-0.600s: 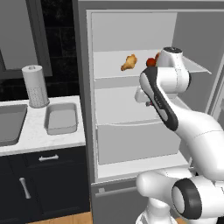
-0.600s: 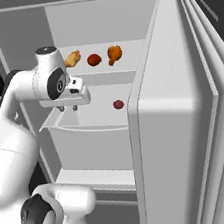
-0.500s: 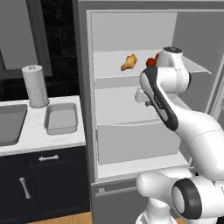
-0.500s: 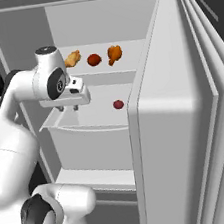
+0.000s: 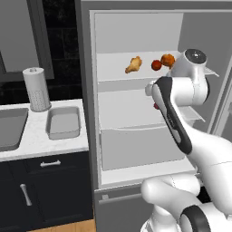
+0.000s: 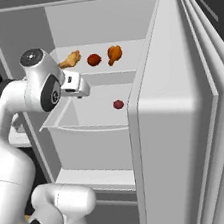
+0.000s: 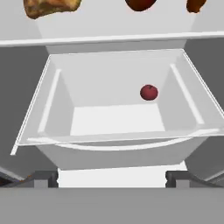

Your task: Place one tomato and one chicken drumstick in each tupperware on the nearby counter, to pack two identical lunches.

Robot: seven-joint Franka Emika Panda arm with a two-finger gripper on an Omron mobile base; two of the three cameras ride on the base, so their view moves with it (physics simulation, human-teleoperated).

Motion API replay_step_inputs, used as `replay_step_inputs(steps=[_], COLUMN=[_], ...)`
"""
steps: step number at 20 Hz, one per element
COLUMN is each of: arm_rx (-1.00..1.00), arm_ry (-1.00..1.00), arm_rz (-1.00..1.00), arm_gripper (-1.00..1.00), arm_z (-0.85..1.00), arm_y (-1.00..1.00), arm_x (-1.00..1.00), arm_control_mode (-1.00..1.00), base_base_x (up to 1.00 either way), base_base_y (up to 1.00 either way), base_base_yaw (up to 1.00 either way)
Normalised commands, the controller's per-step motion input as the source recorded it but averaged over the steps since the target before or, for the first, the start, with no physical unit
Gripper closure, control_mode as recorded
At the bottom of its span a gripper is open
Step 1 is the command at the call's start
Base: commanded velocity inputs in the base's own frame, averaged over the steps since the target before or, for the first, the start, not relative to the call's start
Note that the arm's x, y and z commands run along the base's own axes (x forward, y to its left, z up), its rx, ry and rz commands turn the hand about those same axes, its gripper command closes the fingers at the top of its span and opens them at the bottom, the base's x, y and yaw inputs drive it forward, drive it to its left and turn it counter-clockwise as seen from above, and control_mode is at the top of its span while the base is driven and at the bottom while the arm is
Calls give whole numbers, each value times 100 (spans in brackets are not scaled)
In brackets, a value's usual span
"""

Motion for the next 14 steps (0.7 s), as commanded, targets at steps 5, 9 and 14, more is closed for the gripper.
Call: replay_step_inputs(steps=[5,9,14], arm_rx=[0,0,-2], arm_ry=[-26,-22,-19], arm_rz=[-26,-24,-12], arm_gripper=[-100,-100,-100], arm_z=[60,43,45], arm_y=[-58,-38,-28], arm_x=[19,23,36], arm_control_mode=[-100,-100,-100], base_base_x=[0,0,0], base_base_y=[0,0,0], base_base_yaw=[0,0,0])
